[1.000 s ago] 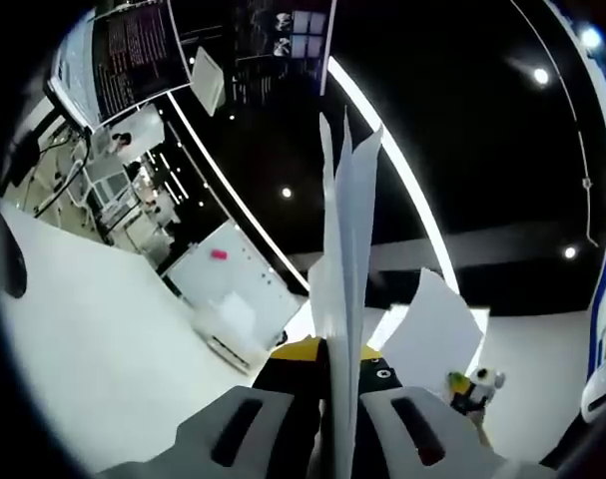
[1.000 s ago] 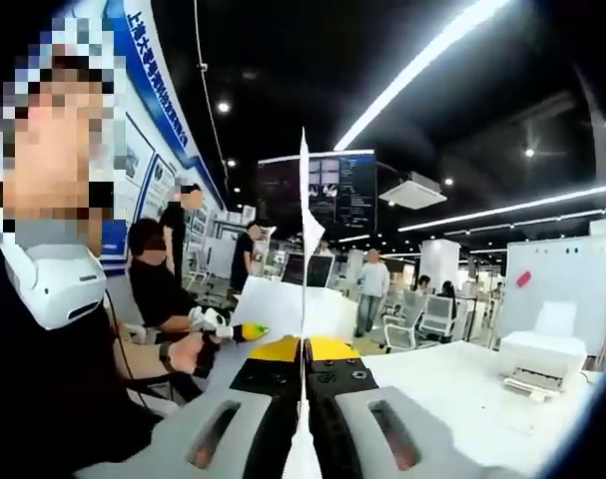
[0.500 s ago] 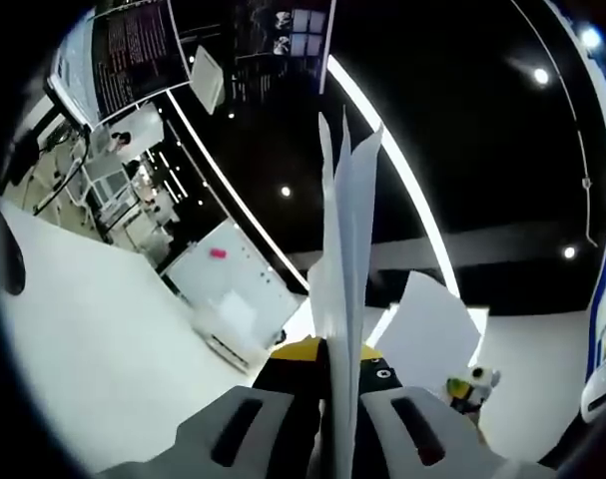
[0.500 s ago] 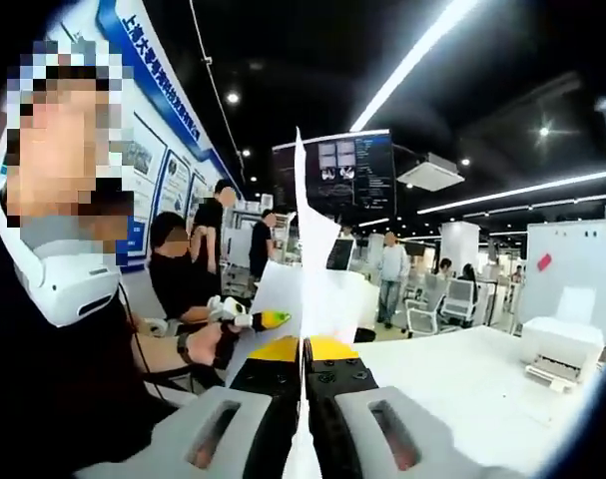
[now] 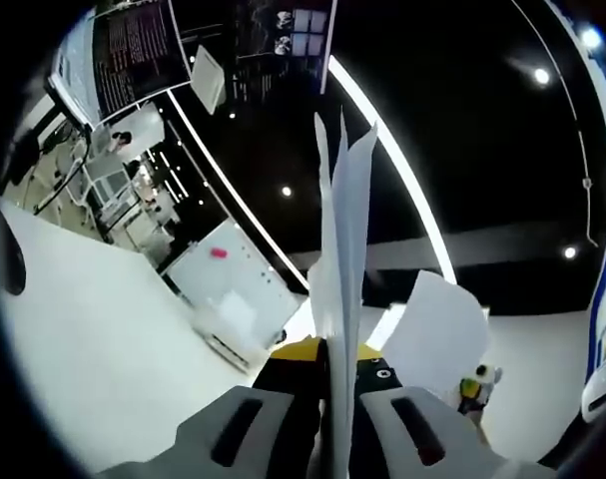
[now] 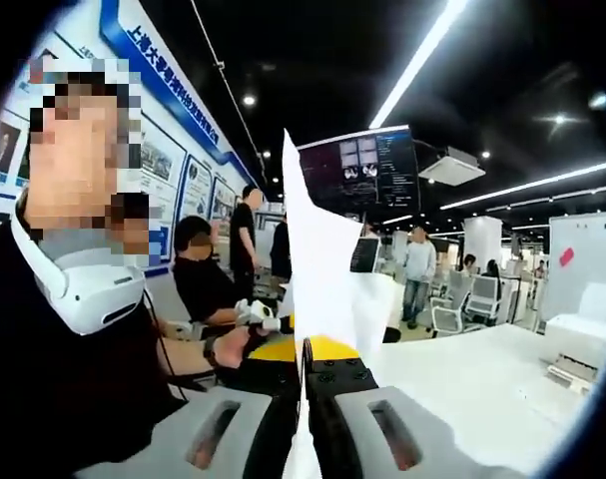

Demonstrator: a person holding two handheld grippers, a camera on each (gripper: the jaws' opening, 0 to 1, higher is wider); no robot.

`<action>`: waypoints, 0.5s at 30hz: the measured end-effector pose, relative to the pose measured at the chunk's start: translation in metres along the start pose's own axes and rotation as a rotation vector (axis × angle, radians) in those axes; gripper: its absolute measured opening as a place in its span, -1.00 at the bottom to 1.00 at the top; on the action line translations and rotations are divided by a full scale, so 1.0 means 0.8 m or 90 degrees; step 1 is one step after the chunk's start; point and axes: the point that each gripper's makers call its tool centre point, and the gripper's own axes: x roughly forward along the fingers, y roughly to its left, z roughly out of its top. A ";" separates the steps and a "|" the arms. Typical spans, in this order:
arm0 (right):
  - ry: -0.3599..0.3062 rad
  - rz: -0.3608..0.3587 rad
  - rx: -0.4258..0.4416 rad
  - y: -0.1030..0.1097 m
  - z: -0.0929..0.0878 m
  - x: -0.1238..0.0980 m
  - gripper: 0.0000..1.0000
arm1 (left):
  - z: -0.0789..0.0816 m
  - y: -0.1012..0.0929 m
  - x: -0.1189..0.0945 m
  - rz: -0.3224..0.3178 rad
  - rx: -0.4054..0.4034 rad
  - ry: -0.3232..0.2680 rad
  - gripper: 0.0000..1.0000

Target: Organize the stack of printing papers by aligning and flattening the scattered papers on the table

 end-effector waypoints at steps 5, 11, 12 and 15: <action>-0.006 0.024 -0.004 0.013 0.005 0.001 -1.00 | 0.000 -0.001 0.000 0.000 0.000 0.000 -0.88; -0.032 0.058 -0.004 0.029 0.021 0.000 -1.00 | 0.000 -0.001 0.000 0.001 0.001 0.000 -0.88; -0.037 0.062 -0.004 0.031 0.024 -0.001 -1.00 | 0.000 0.000 0.000 0.001 0.002 0.000 -0.88; -0.045 0.073 -0.003 0.037 0.029 -0.001 -1.00 | 0.001 0.001 0.000 0.002 0.002 -0.001 -0.88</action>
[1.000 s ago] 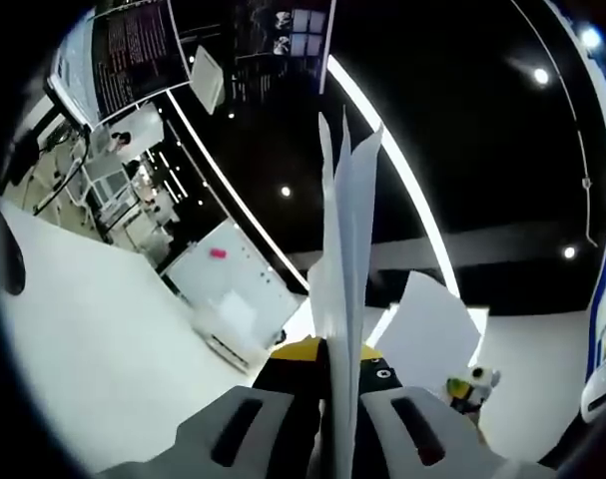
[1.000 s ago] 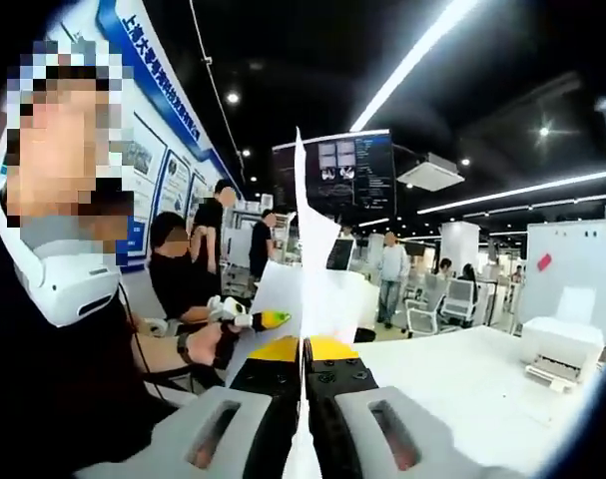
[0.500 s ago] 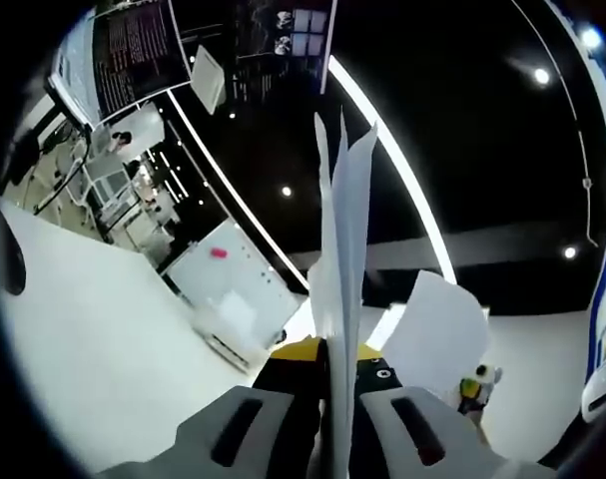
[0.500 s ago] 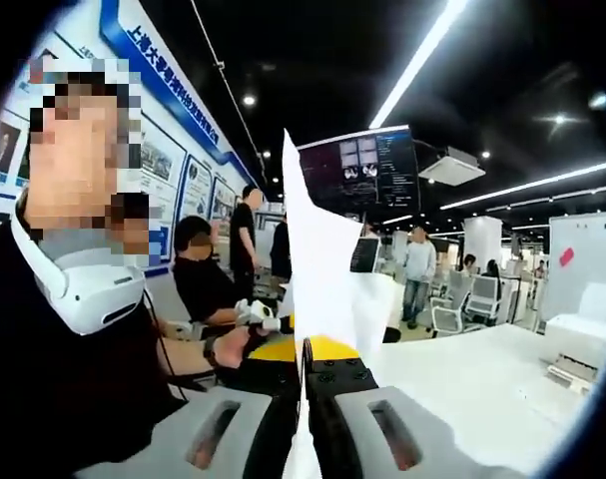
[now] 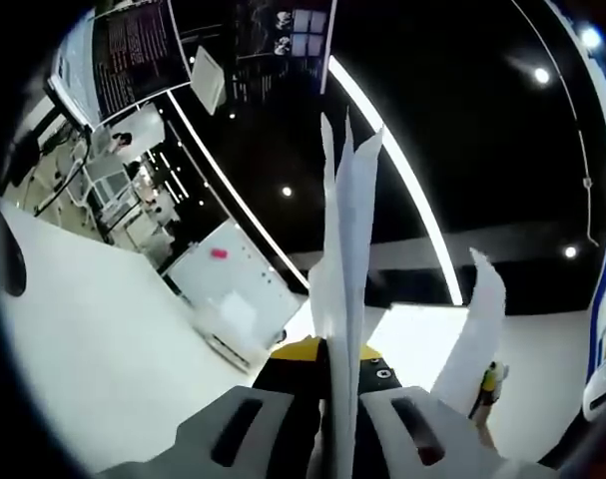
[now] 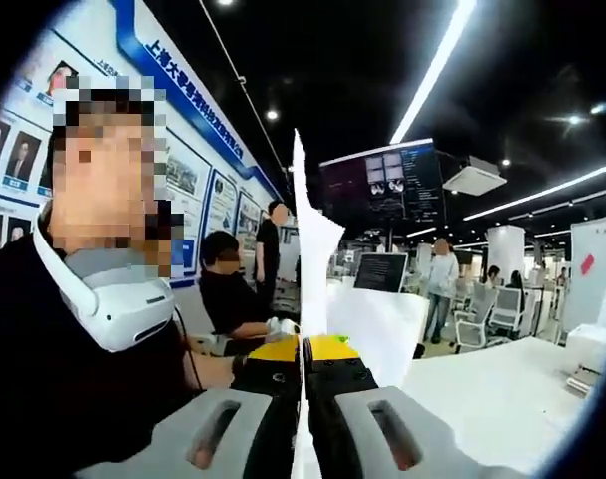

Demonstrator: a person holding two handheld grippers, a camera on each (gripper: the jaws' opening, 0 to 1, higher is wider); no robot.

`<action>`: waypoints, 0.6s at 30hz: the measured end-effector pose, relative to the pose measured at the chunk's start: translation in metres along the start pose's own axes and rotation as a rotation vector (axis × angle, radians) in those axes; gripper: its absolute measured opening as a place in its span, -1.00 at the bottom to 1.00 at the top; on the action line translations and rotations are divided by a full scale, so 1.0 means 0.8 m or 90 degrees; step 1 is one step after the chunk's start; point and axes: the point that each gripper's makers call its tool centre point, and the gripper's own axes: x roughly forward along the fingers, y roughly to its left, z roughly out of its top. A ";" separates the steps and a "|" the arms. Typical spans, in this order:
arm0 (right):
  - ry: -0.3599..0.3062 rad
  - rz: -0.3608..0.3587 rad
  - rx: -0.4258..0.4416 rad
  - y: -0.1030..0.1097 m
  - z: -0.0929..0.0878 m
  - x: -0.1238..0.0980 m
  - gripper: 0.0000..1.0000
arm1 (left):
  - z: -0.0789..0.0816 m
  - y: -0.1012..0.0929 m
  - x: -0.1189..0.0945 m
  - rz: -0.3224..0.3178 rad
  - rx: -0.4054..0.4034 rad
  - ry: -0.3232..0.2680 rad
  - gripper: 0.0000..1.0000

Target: Organize the stack of printing papers by aligning and flattening the scattered papers on the table

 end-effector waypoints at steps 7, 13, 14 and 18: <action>-0.002 -0.004 0.013 -0.005 -0.008 0.004 -1.00 | 0.001 -0.004 0.001 -0.005 0.001 -0.001 -0.88; 0.008 -0.016 0.036 -0.018 -0.025 0.010 -1.00 | -0.001 -0.006 0.002 -0.007 0.000 0.001 -0.88; 0.010 -0.017 0.042 -0.021 -0.028 0.010 -1.00 | -0.002 -0.006 0.002 -0.008 0.000 0.001 -0.88; 0.024 -0.030 0.053 -0.034 -0.043 0.010 -1.00 | -0.005 -0.007 0.003 -0.010 -0.002 0.005 -0.88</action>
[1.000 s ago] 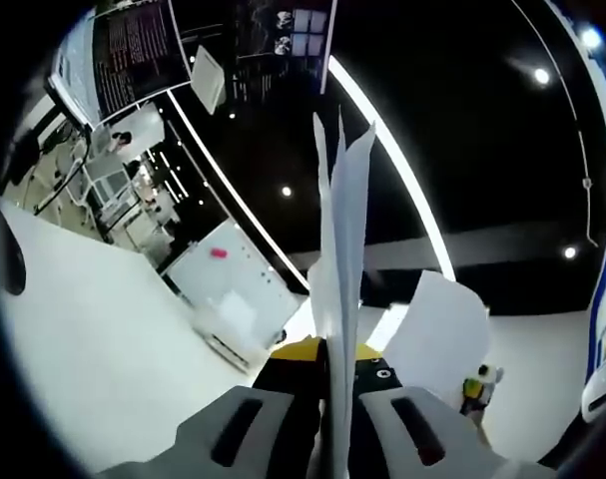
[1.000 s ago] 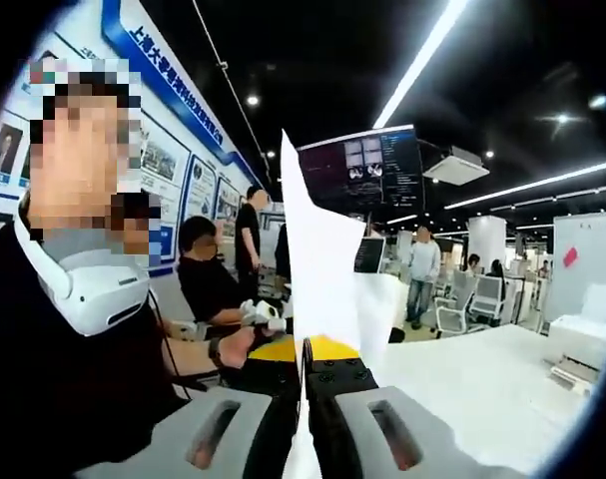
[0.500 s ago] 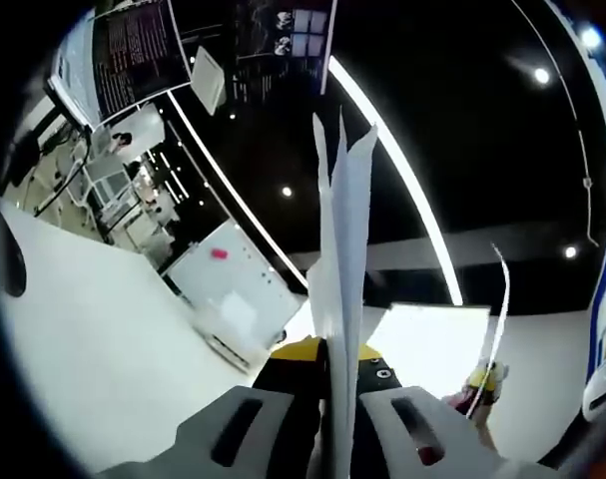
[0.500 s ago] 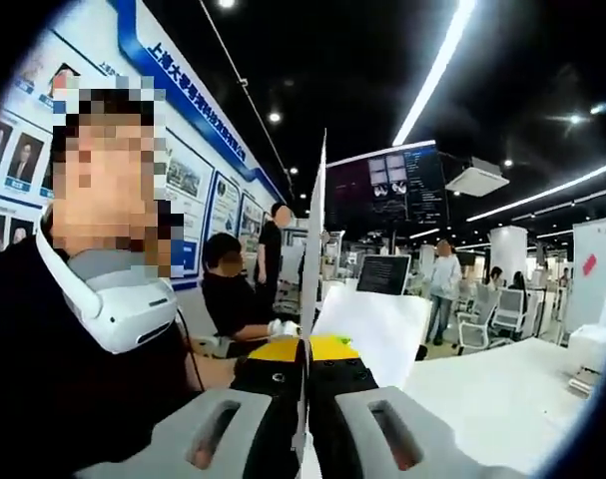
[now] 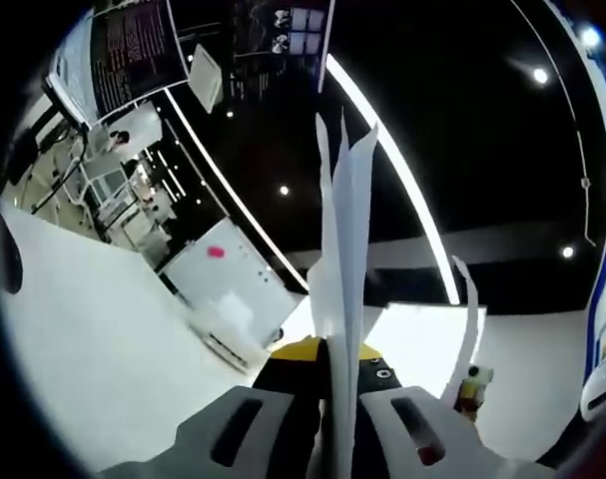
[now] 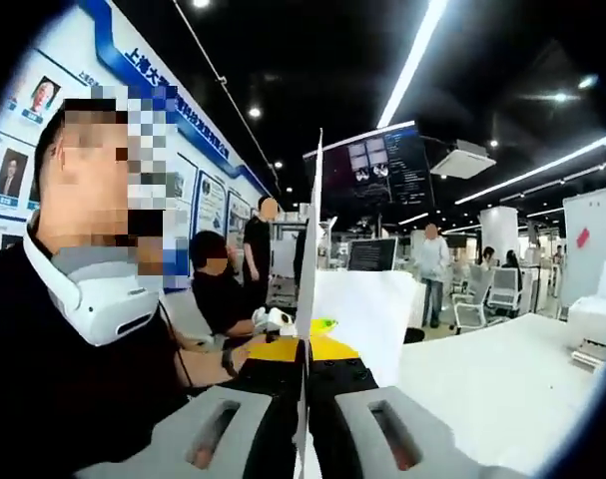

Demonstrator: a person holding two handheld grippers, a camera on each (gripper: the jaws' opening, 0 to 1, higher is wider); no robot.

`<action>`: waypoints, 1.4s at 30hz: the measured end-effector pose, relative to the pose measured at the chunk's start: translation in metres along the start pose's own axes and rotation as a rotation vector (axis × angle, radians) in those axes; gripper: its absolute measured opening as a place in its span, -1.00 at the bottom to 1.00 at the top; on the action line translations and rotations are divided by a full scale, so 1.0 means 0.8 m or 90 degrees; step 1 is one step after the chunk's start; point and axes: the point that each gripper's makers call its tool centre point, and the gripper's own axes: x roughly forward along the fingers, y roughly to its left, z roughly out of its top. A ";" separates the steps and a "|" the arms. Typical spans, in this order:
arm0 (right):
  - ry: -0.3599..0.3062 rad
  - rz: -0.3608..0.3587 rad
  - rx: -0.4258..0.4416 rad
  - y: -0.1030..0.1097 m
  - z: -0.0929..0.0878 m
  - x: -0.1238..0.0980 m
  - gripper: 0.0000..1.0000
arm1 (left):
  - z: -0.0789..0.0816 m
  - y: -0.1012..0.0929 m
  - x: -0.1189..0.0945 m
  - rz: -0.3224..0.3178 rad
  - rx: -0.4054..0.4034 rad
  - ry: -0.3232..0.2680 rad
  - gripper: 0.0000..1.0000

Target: Organize the stack of printing papers by aligning and flattening the scattered papers on the table

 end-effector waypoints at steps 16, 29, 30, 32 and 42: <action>0.019 -0.061 0.026 -0.053 -0.027 -0.011 -1.00 | -0.001 -0.005 0.001 -0.012 -0.004 0.004 -0.88; 0.019 -0.083 0.033 -0.063 -0.033 -0.011 -1.00 | -0.007 -0.009 0.004 -0.020 -0.007 0.012 -0.88; 0.019 -0.085 0.034 -0.064 -0.033 -0.011 -1.00 | -0.007 -0.009 0.005 -0.020 -0.007 0.012 -0.88; 0.017 -0.088 0.036 -0.065 -0.033 -0.010 -1.00 | -0.008 -0.010 0.005 -0.021 -0.008 0.013 -0.88; 0.021 -0.114 0.033 -0.072 -0.034 0.003 -1.00 | -0.008 -0.015 0.005 -0.027 -0.009 0.016 -0.88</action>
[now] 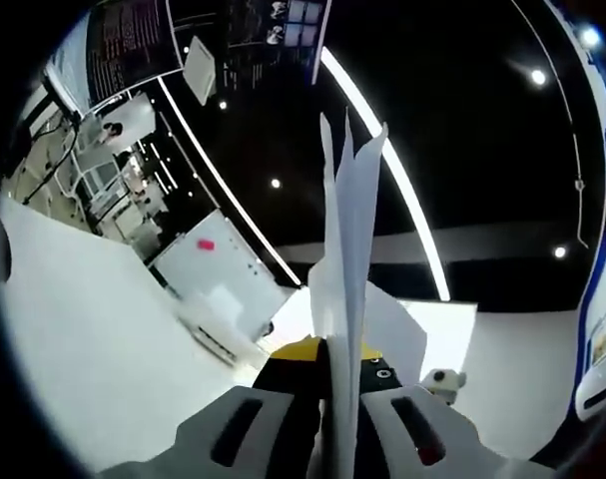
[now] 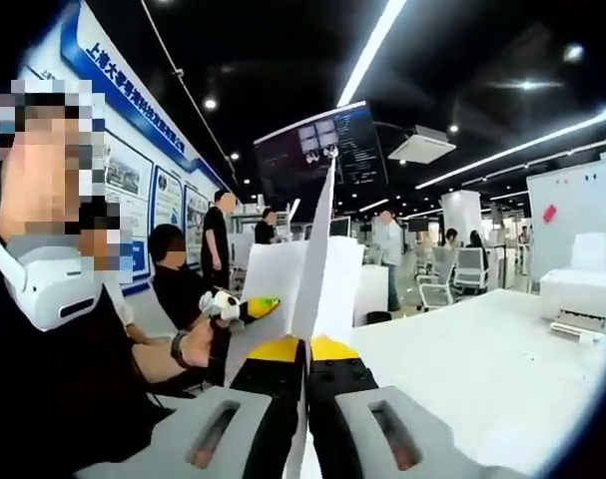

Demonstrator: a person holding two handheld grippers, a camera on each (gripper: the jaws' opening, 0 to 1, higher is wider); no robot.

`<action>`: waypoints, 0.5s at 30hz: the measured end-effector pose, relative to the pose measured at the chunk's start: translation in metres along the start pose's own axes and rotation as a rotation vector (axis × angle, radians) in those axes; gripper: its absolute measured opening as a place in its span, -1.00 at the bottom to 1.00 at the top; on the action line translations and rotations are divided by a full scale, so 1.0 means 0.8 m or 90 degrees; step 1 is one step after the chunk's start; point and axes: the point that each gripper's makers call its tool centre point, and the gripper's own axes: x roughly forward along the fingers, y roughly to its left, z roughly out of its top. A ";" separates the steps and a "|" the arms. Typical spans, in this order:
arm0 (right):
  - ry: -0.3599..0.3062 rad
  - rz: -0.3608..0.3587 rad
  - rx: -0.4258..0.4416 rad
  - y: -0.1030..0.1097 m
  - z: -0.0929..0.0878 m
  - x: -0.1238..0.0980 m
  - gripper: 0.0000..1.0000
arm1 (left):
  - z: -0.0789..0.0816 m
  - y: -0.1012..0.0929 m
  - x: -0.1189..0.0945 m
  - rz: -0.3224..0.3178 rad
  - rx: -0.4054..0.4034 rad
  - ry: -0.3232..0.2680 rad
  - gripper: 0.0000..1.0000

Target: Organize the stack of printing papers by aligning and flattening the scattered papers on the table

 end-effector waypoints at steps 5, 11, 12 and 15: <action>0.007 -0.009 -0.011 -0.002 -0.003 0.009 -1.00 | 0.000 0.000 -0.001 -0.001 0.000 0.002 -0.88; 0.012 -0.015 -0.024 -0.009 -0.006 0.013 -1.00 | 0.000 0.001 -0.001 -0.001 -0.001 0.003 -0.88; 0.011 -0.017 -0.026 -0.011 -0.006 0.014 -1.00 | 0.001 0.001 -0.001 -0.001 -0.001 0.003 -0.88; 0.011 -0.022 -0.032 -0.014 -0.005 0.016 -1.00 | -0.001 -0.002 0.000 -0.003 -0.002 0.004 -0.88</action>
